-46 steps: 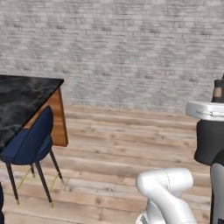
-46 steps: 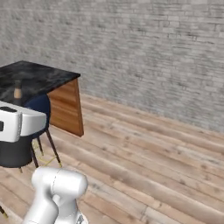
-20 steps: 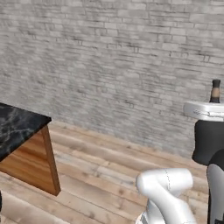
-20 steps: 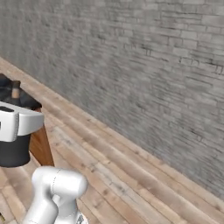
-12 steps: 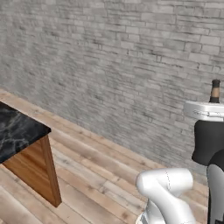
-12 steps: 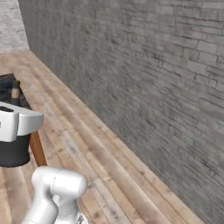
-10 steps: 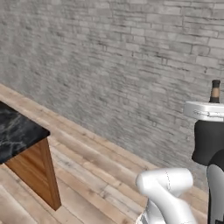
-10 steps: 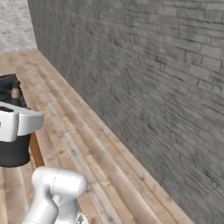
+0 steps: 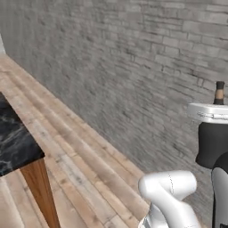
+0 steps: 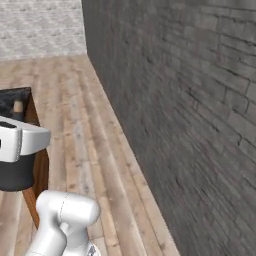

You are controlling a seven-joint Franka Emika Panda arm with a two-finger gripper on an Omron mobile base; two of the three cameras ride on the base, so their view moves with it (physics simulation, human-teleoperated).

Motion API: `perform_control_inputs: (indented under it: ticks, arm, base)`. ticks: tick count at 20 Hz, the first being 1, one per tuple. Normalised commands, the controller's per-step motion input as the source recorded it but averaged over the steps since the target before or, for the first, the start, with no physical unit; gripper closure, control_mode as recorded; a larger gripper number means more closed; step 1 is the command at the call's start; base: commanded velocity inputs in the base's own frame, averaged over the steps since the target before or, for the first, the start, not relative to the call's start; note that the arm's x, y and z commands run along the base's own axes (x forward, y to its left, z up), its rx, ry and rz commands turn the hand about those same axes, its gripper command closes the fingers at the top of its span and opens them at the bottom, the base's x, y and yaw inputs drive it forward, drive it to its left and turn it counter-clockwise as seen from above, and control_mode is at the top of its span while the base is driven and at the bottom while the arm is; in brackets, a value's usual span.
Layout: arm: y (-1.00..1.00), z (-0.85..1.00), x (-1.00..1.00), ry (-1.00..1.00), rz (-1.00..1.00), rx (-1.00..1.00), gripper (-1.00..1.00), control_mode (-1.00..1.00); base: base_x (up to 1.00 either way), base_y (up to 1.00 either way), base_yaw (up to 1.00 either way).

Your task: There is a bowl on the dining counter. Grab a lemon wedge from the fridge and place it in the bowl. Then get the liquor bottle and glass cup from the cabinet and place them next to the bowl.

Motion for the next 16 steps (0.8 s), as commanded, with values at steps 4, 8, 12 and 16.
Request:
perform_control_inputs:
  ticks: [4,8,12,16]
  arm:
    - [0.00,0.00,0.00,0.00,0.00,0.00,1.00,1.00]
    - [0.00,0.00,0.00,0.00,0.00,0.00,1.00,1.00]
    - [0.00,0.00,0.00,0.00,0.00,0.00,1.00,1.00]
    - [0.00,0.00,0.00,0.00,0.00,0.00,1.00,1.00]
  base:
    - [1.00,-0.43,0.43]
    - [1.00,-0.43,0.43]
    - [1.00,-0.38,0.41]
    - [1.00,-0.37,0.38]
